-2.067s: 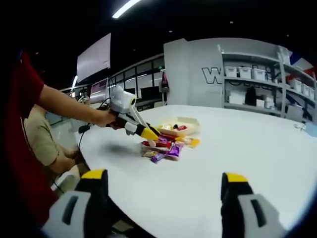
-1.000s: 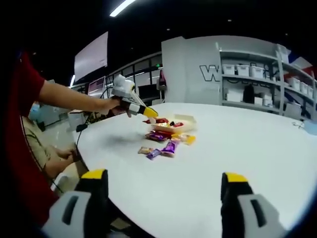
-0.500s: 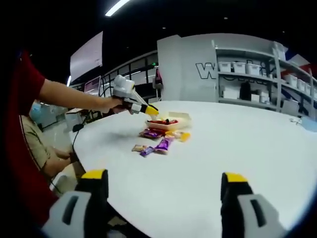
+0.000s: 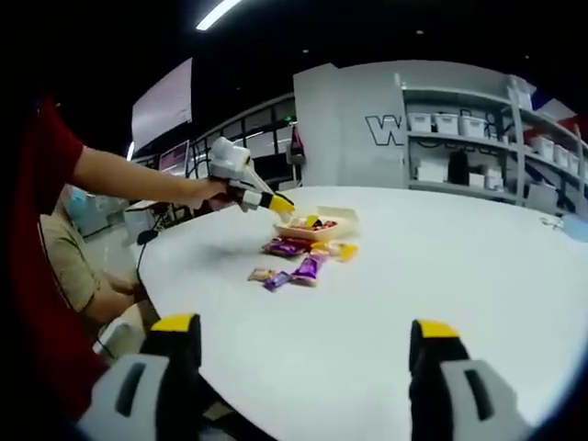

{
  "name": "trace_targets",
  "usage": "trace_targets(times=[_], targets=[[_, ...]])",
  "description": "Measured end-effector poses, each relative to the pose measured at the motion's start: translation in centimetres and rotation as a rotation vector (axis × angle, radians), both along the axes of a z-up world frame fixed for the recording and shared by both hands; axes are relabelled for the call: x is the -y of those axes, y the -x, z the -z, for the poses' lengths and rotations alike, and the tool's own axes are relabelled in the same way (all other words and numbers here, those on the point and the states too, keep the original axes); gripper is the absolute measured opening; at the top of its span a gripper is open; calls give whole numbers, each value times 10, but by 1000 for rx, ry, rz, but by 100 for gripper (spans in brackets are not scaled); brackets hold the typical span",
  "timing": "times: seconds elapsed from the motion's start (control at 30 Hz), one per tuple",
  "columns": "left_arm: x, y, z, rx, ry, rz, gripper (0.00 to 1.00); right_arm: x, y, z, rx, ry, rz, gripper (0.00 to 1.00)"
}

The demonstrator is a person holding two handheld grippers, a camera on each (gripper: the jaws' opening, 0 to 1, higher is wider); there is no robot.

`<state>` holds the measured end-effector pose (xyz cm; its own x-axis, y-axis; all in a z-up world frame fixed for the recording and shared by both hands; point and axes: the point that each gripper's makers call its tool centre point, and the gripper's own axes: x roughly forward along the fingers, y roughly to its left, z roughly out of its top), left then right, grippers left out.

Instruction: Place the target food into the container with the food tongs after gripping and lifting it, then release it inside without dropping or visibly crushing the food.

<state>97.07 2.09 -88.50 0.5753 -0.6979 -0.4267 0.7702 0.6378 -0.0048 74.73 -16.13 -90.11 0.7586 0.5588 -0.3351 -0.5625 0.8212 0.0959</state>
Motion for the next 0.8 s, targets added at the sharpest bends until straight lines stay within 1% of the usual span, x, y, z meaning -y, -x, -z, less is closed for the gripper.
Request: trace_targets(times=[0.03,0.1,0.27,0.43,0.57,0.67,0.8], targets=[[1,3,3,-9,-5,5,27,-1,0,0,0,0,-1,93],[3,7,5,-6,-13,17,27,-1,1,0,1,4,-4,93],[5,14,6,-14,-13,36,27,1,1,-1,4,6,3,93],[9,21,8,-36,-3,58,27,0,4,-2,7,2,1,94],[16,33,16,-65,-7,102,28,-2,5,0,1,12,-6,94],[18,39,24,-70,-28,118,28,-2,5,-2,6,11,-9,94],[20,43,29,-93,-20,128,28,-1,6,-3,7,13,-9,94]])
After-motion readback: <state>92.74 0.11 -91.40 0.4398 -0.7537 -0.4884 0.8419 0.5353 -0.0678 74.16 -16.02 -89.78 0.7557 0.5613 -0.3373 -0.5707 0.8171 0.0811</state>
